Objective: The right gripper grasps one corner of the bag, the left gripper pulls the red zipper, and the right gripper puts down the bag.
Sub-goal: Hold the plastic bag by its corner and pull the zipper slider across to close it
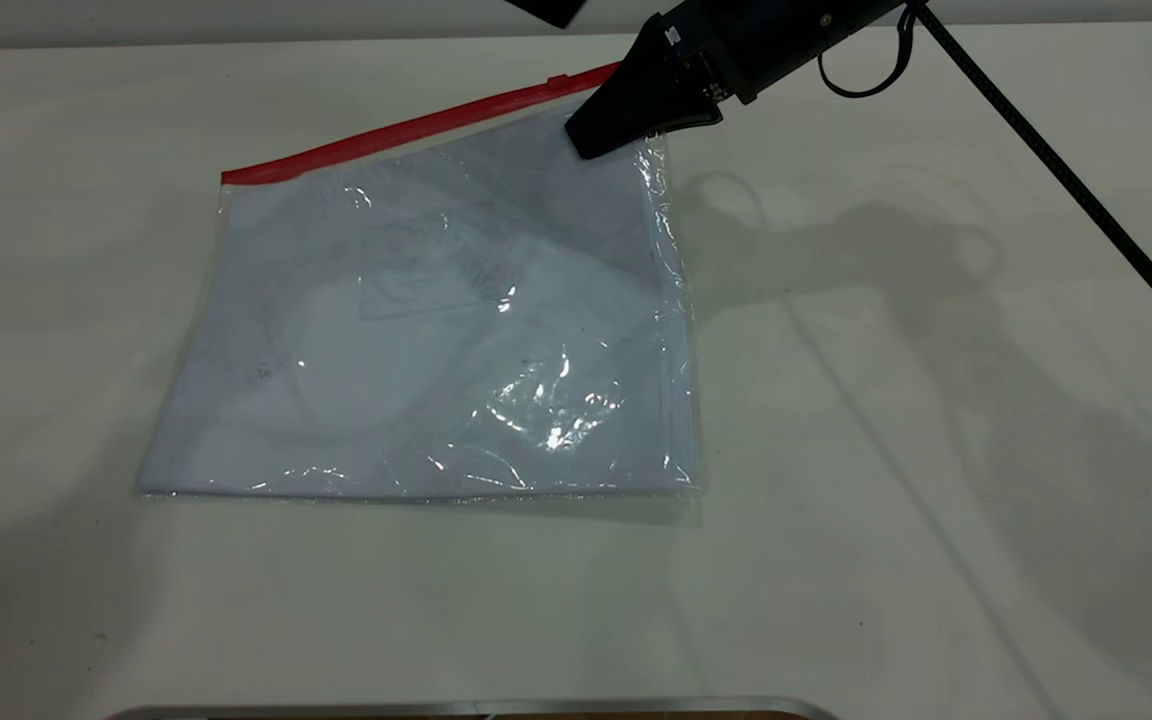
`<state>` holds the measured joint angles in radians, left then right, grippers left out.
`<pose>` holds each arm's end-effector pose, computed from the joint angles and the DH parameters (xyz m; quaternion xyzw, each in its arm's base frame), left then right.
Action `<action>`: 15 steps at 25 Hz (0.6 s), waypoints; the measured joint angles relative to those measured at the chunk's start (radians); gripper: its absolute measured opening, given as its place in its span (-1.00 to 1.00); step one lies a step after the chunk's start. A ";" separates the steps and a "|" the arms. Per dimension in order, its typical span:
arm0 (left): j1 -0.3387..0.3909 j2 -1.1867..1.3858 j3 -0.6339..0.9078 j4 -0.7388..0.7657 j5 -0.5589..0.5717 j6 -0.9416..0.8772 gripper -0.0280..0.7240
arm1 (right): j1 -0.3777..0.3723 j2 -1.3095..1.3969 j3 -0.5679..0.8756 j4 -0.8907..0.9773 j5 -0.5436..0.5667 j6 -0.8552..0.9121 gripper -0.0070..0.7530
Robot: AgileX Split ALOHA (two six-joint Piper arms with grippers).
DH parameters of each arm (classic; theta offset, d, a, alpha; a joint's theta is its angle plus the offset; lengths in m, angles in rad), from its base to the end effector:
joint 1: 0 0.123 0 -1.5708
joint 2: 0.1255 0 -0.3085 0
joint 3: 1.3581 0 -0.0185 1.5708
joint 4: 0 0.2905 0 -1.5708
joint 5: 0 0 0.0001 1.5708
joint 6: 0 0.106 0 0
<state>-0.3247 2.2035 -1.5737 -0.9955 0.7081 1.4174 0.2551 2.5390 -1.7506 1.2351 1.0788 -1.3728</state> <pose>0.4743 -0.2208 0.1391 0.4649 0.7947 -0.2386 0.3090 0.4870 0.2182 0.0356 -0.3661 0.7933 0.4513 0.1818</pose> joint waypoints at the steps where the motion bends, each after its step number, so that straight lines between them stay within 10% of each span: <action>1: 0.000 0.012 0.000 -0.014 0.001 0.010 0.53 | 0.000 0.000 0.000 0.000 0.000 0.000 -0.89; 15: 0.000 0.110 -0.007 -0.108 -0.012 0.041 0.48 | 0.000 0.000 0.000 0.000 0.000 0.000 -0.89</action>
<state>-0.3247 2.3135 -1.5812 -1.1039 0.6957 1.4582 0.2551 2.5390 -1.7506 1.2349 1.0788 -1.3728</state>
